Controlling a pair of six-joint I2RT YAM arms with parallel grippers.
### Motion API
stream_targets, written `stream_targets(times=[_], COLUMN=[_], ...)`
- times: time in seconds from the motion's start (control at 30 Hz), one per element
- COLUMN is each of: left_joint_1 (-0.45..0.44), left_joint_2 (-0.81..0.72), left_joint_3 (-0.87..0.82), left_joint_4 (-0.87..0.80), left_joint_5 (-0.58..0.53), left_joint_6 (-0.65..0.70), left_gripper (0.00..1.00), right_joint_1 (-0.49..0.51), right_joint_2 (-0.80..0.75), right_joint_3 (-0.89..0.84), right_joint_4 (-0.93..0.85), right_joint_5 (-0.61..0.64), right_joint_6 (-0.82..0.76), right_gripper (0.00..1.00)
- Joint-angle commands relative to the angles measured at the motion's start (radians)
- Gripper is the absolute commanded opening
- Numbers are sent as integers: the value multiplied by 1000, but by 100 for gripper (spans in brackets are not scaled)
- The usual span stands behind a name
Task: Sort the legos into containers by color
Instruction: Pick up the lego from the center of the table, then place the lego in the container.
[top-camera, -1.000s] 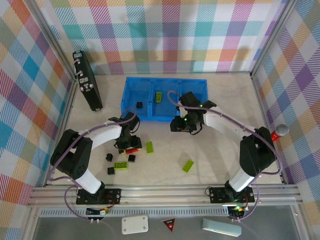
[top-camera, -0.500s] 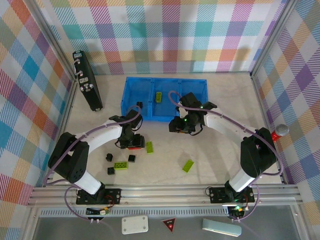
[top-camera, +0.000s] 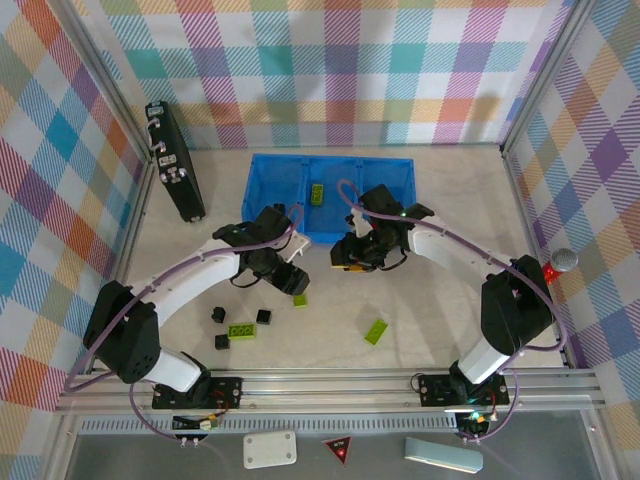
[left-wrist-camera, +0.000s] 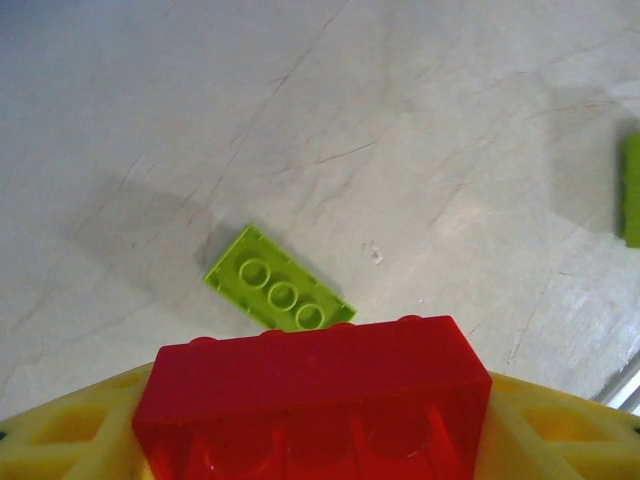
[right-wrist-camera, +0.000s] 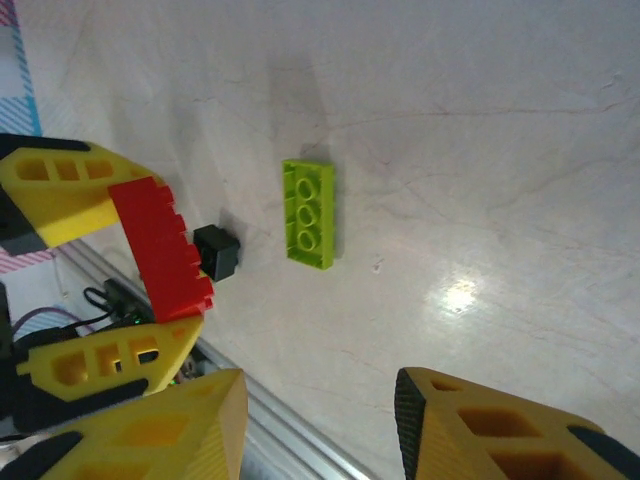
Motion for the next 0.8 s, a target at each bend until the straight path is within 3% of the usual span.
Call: stream_targets(times=[0.0, 0.17, 0.4, 0.77], left_joint_1=[-24, -73, -113, -117], left_joint_2=[-42, -67, -65, -85], left_joint_3=[25, 4, 15, 7], left_joint_4=[32, 105, 197, 290], left_joint_5=[101, 170, 205, 221], left_joint_6=[205, 340, 360, 358], left_gripper=[53, 51, 51, 55], right_joint_1=[5, 5, 5, 6], right_joint_2=[-41, -52, -57, -61], right_joint_3=[6, -15, -51, -72], right_joint_4=[-3, 40, 107, 78], right_joint_5=[-97, -178, -271, -265], right_joint_6=[28, 68, 128, 117], right_gripper=[45, 47, 48, 47])
